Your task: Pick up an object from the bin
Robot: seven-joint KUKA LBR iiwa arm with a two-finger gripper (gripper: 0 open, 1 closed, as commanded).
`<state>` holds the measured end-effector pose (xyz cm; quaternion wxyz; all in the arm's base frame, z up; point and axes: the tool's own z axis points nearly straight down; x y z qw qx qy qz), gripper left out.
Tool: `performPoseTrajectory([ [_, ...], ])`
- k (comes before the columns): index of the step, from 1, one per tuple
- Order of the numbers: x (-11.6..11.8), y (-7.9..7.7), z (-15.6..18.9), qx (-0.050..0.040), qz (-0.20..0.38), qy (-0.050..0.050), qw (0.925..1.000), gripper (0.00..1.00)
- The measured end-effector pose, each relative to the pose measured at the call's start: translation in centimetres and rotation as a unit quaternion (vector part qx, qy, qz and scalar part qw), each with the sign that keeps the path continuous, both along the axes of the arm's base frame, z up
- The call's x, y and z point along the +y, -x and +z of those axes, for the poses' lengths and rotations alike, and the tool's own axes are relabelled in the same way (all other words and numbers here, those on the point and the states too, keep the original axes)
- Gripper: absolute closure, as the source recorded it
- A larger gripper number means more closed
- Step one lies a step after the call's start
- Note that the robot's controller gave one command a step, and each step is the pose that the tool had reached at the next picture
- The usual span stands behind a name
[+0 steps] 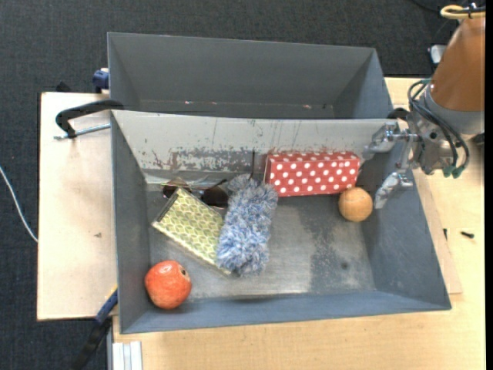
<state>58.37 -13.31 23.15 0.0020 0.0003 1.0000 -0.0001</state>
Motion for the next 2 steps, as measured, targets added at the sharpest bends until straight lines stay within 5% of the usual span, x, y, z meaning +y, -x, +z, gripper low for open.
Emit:
performPoseTrajectory([
  [2,-0.6,-1.0,-13.3,0.0031,0.056,-0.001,0.9984,0.00],
])
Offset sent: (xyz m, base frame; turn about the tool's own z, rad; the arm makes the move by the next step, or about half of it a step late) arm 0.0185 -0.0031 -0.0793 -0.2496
